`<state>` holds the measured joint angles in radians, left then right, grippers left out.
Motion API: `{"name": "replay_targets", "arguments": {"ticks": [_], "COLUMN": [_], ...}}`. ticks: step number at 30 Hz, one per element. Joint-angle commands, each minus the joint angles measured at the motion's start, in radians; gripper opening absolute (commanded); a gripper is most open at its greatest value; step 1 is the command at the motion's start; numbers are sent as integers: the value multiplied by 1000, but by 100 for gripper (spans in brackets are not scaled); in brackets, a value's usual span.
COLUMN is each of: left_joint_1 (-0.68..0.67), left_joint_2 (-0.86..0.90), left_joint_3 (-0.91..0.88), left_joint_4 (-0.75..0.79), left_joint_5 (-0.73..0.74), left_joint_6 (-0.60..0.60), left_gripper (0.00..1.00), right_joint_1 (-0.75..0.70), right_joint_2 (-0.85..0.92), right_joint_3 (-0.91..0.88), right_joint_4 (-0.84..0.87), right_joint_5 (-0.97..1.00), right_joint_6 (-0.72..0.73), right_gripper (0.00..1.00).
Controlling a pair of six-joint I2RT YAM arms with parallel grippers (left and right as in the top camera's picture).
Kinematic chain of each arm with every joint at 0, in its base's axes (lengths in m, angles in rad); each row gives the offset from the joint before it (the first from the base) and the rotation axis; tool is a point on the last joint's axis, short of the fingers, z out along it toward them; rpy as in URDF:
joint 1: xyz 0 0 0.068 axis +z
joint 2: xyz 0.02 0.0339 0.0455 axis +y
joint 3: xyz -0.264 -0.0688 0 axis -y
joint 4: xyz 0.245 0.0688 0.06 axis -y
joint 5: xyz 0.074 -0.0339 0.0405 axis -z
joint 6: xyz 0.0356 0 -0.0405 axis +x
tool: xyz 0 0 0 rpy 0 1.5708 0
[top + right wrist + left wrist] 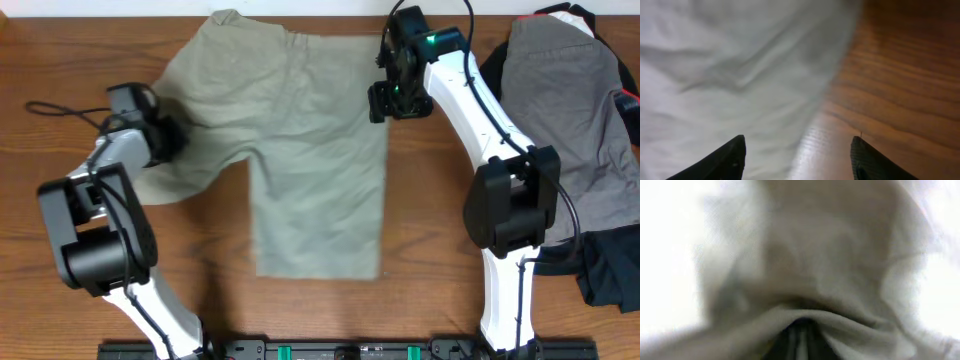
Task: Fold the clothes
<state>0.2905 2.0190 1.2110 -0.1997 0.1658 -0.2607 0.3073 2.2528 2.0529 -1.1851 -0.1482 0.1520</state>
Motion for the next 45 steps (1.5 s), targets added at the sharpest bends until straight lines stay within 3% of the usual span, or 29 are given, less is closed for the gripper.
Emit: {"name": "replay_targets", "arguments": {"ticks": [1, 3, 6, 8, 12, 17, 23, 37, 40, 45], "left_joint_1": [35, 35, 26, 20, 19, -9, -91, -323, -365, -412], "left_joint_2": [87, 83, 55, 14, -113, -322, -504, -519, -517, -515], "left_joint_3": [-25, -3, 35, 65, 107, 109, 109, 48, 28, -20], "left_joint_4": [-22, -33, -76, -114, -183, -265, -394, -513, -537, -560], "left_joint_5": [-93, -71, -41, -42, -42, -10, 55, 51, 51, 51], "left_joint_6": [18, 35, 34, 35, 34, 34, 16, 27, 27, 27], "left_gripper": [27, 43, 88, 100, 98, 98, 98, 100, 97, 78], "right_joint_1": [-7, -7, -10, -13, -12, -3, -6, -9, -8, -6], "right_joint_2": [-37, -37, -35, -31, 10, 118, 237, 288, 319, 345], "right_joint_3": [0, 0, -2, -5, -6, -6, -6, -6, -6, -6], "right_joint_4": [25, 68, 160, 227, 355, 504, 600, 678, 715, 759], "right_joint_5": [13, 13, 31, 50, 59, 66, 73, 122, 121, 110], "right_joint_6": [0, 1, 18, 47, 69, 89, 152, 170, 170, 170], "right_gripper": [66, 68, 70, 71, 70, 62, 58, 55, 47, 17]}}
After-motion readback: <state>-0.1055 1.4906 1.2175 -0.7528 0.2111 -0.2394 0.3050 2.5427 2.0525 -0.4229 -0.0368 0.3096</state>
